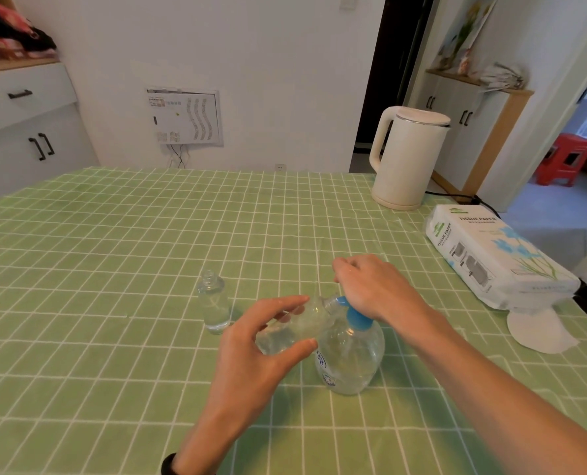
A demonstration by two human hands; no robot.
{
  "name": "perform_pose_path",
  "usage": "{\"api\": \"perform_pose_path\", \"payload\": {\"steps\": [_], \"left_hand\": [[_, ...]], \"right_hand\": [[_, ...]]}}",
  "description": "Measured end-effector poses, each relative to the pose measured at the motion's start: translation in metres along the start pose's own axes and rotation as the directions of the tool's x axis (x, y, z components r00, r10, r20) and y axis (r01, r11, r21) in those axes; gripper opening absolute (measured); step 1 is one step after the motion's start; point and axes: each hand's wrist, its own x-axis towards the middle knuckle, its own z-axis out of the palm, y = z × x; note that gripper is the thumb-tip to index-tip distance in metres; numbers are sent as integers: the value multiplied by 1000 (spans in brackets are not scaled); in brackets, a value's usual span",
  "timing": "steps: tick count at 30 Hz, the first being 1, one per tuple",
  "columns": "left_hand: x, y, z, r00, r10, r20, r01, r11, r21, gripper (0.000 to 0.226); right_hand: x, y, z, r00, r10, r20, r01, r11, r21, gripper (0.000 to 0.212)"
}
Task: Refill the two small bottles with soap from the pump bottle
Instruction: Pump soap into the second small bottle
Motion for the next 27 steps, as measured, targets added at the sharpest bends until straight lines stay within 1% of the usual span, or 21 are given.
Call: {"api": "perform_pose_path", "payload": {"steps": [5,9,13,17,21,24,27], "left_hand": [[-1,-1,0,1000,-7,-4,7,1000,-5,52],[0,0,-1,1000,1,-9,-1,1000,2,54],[0,0,0,1000,0,-11,0,1000,-3,52],[0,-1,0,1000,-9,-6,9,1000,3,51],[0,-1,0,1000,-14,-2,14,1000,-4,51],[0,1,-1,1000,-13,-3,13,1000,-9,50],[0,1,-1,1000,-12,-2,12,1000,0,52]], "right_hand": [[0,-1,-5,999,-30,-14,30,999,-12,44],[0,-5,-10,997,-70,-45,68,997,-39,48],[-3,-3,-9,1000,-14,-5,14,999,35,55],[-1,-2,-3,998,11,55,-13,999,33,46],[0,1,-1,1000,-18,19,18,1000,15,39],[-1,0,-6,999,-44,-1,44,999,12,46],[-2,-3,-10,997,-73,-40,72,997,-20,45]]}}
